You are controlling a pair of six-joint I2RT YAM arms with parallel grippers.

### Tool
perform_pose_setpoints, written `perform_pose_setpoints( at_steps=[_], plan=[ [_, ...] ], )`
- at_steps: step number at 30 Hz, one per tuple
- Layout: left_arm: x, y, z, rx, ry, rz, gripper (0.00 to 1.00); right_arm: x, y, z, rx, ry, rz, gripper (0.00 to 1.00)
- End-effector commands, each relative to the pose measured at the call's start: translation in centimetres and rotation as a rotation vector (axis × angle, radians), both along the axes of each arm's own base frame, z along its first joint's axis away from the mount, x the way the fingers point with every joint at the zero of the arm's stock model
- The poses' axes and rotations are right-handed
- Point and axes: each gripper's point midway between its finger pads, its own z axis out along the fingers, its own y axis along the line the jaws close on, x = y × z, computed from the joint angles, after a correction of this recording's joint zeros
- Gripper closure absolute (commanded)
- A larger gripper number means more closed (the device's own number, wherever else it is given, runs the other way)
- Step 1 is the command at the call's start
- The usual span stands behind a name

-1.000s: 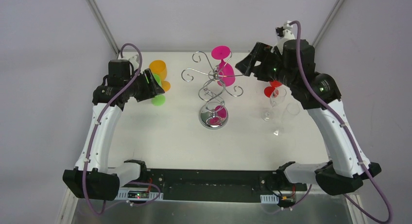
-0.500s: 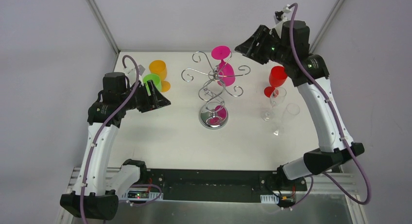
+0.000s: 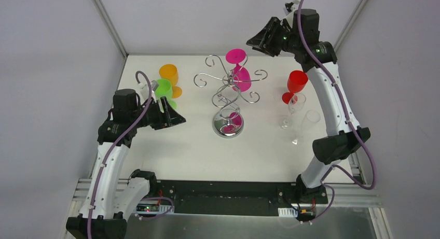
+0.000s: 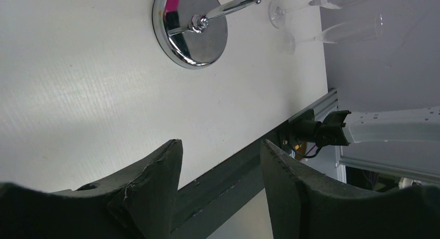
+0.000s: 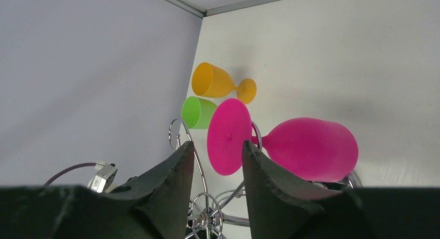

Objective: Take the wine glass off the wine glass rack
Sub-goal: Pick up the wine glass from the wine rack.

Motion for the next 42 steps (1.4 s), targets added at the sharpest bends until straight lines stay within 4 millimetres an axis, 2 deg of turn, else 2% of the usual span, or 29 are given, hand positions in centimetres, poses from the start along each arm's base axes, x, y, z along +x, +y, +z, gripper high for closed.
perform_pose_setpoints(
  at_steps=[1,8,15,31,42],
  plan=[
    [0.1,-0.3,1.0,-0.019,-0.11,-0.035,0.42,0.9,0.4,2.1,0.053,-0.05,0.041,0.59],
    [0.0,-0.7,0.3,-0.03,-0.117,-0.07,0.42,2.4,0.5,0.7,0.07,-0.006,0.07,0.6],
    [0.1,-0.7,-0.6,-0.032,-0.113,-0.077,0.42,2.7,2.0,-0.3,0.132,0.046,0.151,0.61],
    [0.4,-0.7,-1.3,-0.024,-0.1,-0.074,0.42,2.0,3.7,-0.4,0.226,0.107,0.264,0.65],
    [0.4,-0.6,-1.8,-0.018,-0.092,-0.071,0.42,1.3,4.0,-1.0,0.233,0.14,0.3,0.7]
  ],
)
